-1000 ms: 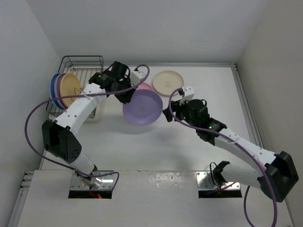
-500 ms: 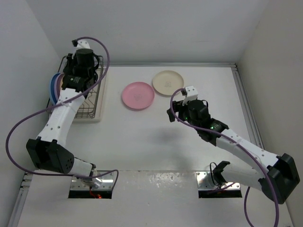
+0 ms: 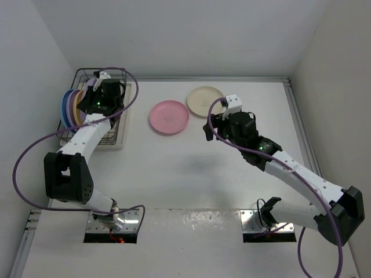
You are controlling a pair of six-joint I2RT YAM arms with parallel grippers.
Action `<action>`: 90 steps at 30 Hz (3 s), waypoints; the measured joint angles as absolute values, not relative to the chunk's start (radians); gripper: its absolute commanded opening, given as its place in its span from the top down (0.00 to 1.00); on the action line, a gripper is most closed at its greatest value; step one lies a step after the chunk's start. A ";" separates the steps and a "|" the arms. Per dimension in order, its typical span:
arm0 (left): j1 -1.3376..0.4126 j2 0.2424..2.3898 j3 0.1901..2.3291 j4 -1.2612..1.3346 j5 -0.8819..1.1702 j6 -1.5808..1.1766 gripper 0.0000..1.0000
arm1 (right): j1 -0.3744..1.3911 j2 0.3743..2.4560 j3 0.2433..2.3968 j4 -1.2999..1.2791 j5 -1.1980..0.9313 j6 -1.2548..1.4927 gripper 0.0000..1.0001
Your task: Load the plates into the dish rack
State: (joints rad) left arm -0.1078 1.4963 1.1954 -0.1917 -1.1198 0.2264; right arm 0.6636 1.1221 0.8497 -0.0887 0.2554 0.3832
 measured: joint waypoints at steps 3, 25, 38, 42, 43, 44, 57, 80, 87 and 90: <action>-0.082 1.487 1.185 -0.169 -1.083 0.208 1.00 | 0.664 1.132 0.860 -0.105 0.255 0.384 0.22; 0.053 1.543 1.182 -0.356 -0.729 0.064 0.14 | 0.655 1.140 0.865 -0.137 0.263 0.377 0.18; -0.113 1.420 1.458 -0.485 -0.240 0.064 0.08 | 0.592 1.202 0.865 -0.128 0.257 0.378 0.17; -0.265 1.529 1.490 -0.522 -0.063 0.076 0.08 | 0.572 1.220 0.865 -0.112 0.249 0.378 0.16; -0.293 1.602 1.523 -0.536 -0.047 0.072 0.08 | 0.567 1.221 0.865 -0.110 0.246 0.378 0.16; -0.307 1.685 1.557 -0.546 -0.038 0.064 0.08 | 0.562 1.221 0.865 -0.109 0.245 0.378 0.16; -0.233 2.276 1.888 -0.665 -0.030 -0.046 0.40 | 0.509 1.148 0.780 -0.090 0.247 0.407 0.16; -0.195 1.866 1.901 -0.752 -0.237 0.101 1.00 | 0.304 1.012 0.487 -0.305 0.344 0.750 0.12; -0.114 1.656 1.832 -0.726 -0.450 0.189 1.00 | 0.303 0.886 0.402 -0.388 0.342 0.799 0.12; -0.097 1.615 1.713 -0.646 -0.609 0.207 1.00 | 0.304 0.856 0.392 -0.399 0.344 0.816 0.12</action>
